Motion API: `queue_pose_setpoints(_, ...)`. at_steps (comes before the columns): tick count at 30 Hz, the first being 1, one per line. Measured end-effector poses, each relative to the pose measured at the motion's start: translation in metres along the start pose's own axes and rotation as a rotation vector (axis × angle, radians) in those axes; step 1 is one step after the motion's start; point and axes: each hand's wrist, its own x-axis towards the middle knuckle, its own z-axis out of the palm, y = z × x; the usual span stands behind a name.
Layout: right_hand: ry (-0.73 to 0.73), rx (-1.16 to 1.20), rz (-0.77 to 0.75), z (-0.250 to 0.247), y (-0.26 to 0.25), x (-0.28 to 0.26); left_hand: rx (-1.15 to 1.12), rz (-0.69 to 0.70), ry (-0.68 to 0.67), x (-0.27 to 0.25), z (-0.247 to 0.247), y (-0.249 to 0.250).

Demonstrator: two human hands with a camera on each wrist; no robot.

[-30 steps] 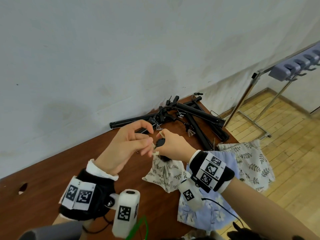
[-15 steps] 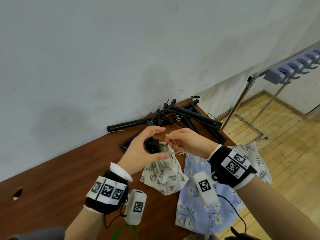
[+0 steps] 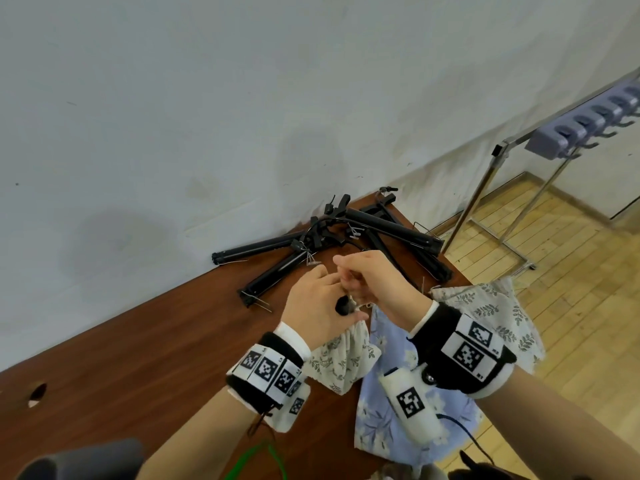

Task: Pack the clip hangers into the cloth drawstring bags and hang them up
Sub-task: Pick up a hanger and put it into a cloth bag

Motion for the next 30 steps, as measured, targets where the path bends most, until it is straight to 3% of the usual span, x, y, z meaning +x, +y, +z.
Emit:
queue_pose_setpoints(2,0.010,-0.034,-0.009,0.008,-0.004,-0.004,-0.048,-0.044,0.059,0.002,0.002,0.004)
queue_pose_setpoints(4,0.051,0.047,0.111,0.008,-0.007,-0.007,-0.046,-0.010,0.079,0.001,0.006,0.007)
queue_pose_setpoints(7,0.027,0.536,0.326,-0.006,-0.009,-0.003,-0.028,0.006,0.070,-0.002,0.009,0.009)
queue_pose_setpoints(9,0.009,0.797,0.372,-0.022,-0.009,0.000,-0.058,-0.022,0.058,-0.002,0.006,0.000)
queue_pose_setpoints(11,-0.009,0.894,0.351,-0.032,-0.010,0.000,-0.097,-0.045,0.016,-0.001,-0.001,-0.008)
queue_pose_setpoints(13,-0.024,0.790,0.279,-0.038,-0.004,0.000,-0.147,-0.064,0.007,0.002,-0.005,-0.012)
queue_pose_setpoints(17,-0.090,0.336,0.110,-0.030,0.020,-0.008,-0.203,-0.077,0.039,0.005,-0.005,-0.008)
queue_pose_setpoints(21,0.162,-0.139,-0.090,-0.028,0.036,-0.007,-0.107,-0.044,-0.045,0.004,-0.006,0.000)
queue_pose_setpoints(24,0.158,-0.127,-0.127,-0.029,0.024,-0.009,-0.045,-0.080,-0.103,0.008,-0.009,0.003)
queue_pose_setpoints(27,-0.002,-0.076,-0.054,-0.026,0.014,-0.012,-0.017,-0.102,-0.114,0.010,-0.011,0.003)
queue_pose_setpoints(30,0.057,-0.215,-0.020,-0.026,0.015,-0.007,-0.012,-0.083,-0.140,0.010,-0.011,0.005)
